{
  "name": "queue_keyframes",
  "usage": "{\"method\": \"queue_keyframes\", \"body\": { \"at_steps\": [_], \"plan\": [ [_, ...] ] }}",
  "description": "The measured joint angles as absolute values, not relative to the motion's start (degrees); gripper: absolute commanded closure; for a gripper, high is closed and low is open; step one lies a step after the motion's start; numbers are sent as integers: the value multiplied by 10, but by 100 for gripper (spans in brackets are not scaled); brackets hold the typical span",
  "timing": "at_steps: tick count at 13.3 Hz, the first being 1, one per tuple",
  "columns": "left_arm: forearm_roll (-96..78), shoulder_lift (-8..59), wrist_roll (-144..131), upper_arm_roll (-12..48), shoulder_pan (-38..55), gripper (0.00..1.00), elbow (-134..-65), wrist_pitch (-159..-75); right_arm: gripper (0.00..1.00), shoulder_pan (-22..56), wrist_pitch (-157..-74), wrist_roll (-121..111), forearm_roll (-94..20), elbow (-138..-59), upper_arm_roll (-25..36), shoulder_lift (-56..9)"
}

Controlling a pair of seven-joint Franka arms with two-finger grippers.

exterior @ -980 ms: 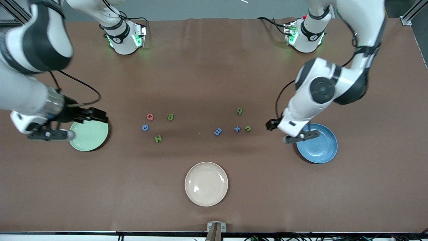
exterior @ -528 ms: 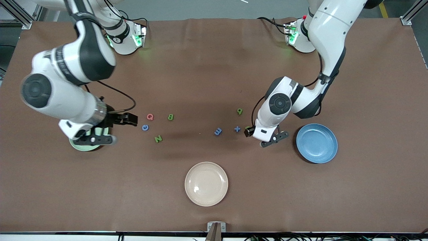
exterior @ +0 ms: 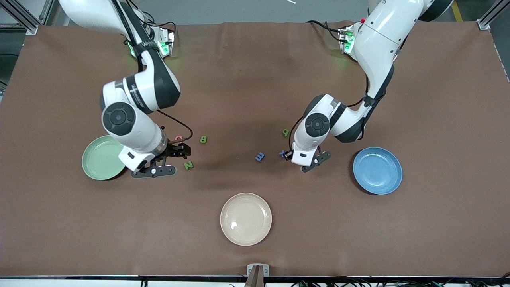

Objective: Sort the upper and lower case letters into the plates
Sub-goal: 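Grasp the green N with the right gripper while the left gripper grasps green c, then release the green c on the blue plate while the right gripper lifts N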

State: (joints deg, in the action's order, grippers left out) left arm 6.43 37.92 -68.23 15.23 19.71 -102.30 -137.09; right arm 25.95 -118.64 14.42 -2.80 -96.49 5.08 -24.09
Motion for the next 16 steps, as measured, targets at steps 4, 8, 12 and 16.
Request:
{"method": "queue_keyframes", "body": {
  "at_steps": [4, 8, 12, 16],
  "plan": [
    [64, 386, -687, 152, 200, 53, -1027, -1371, 0, 281, -1302, 113, -21, -1033, 51, -279],
    [64, 389, -687, 149, 199, 94, -1028, -1371, 0, 279, -1366, 34, -21, -1051, 56, -323],
    [78, 388, -686, 141, 196, 100, -1023, -1370, 1, 277, -1405, 24, -21, -1072, 58, -337],
    [103, 356, -680, 128, 144, 100, -1005, -1322, 19, 277, -1405, 24, -21, -1078, 58, -338]
  ]
}}
